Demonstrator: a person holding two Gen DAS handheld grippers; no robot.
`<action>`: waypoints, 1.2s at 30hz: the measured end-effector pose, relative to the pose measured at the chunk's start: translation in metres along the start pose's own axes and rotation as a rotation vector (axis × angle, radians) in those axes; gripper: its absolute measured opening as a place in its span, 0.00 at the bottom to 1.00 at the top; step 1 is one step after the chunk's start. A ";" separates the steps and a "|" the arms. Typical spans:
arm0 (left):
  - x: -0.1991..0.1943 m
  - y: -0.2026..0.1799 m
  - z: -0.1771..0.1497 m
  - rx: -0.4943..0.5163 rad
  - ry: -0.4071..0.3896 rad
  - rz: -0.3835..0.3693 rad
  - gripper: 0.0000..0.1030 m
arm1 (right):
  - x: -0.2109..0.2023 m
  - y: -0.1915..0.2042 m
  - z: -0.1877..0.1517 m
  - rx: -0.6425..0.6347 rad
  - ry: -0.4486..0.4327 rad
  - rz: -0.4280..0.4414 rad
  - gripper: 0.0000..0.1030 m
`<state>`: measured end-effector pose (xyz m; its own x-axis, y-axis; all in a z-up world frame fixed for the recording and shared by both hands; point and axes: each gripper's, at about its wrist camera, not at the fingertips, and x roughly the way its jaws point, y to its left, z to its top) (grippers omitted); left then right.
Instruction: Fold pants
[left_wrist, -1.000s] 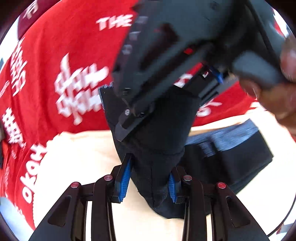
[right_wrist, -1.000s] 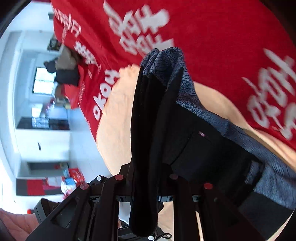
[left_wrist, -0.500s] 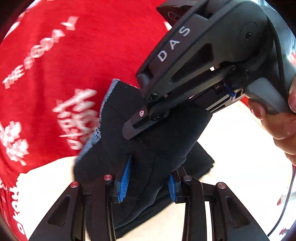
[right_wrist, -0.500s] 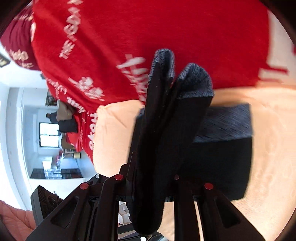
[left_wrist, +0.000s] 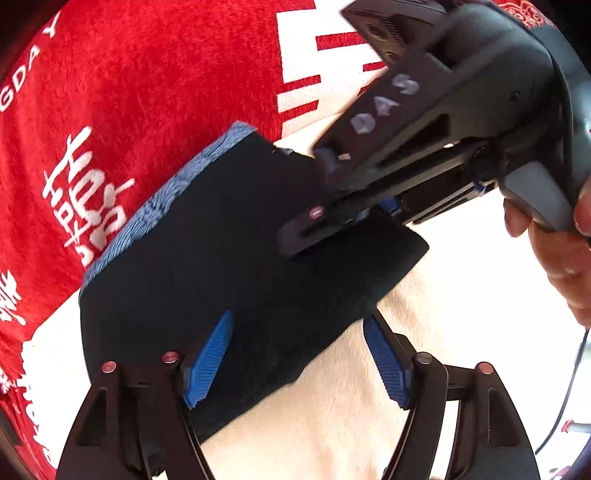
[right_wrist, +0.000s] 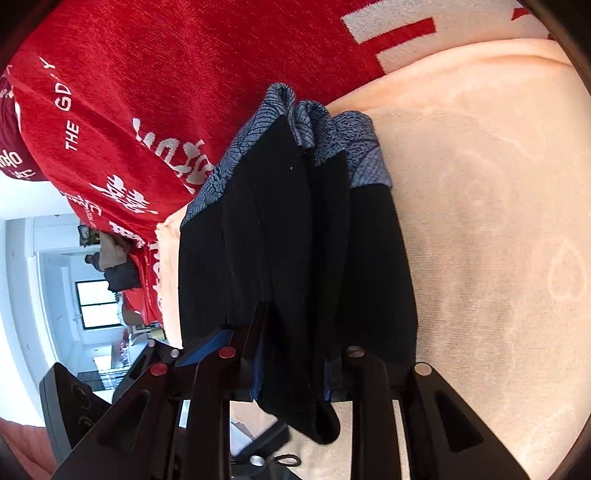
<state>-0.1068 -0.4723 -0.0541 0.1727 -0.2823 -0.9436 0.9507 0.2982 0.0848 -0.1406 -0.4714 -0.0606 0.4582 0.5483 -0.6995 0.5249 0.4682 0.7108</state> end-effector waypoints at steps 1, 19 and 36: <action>-0.003 0.005 -0.003 -0.010 0.008 -0.003 0.72 | -0.003 0.001 -0.001 -0.002 -0.003 -0.011 0.27; 0.000 0.158 -0.057 -0.498 0.163 0.068 0.72 | -0.057 0.022 -0.023 -0.067 -0.138 -0.444 0.43; 0.018 0.160 -0.078 -0.530 0.159 -0.009 0.84 | -0.014 0.048 -0.051 -0.182 -0.095 -0.512 0.41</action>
<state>0.0281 -0.3590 -0.0827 0.0853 -0.1582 -0.9837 0.6852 0.7261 -0.0574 -0.1581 -0.4216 -0.0126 0.2441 0.1575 -0.9569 0.5689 0.7758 0.2728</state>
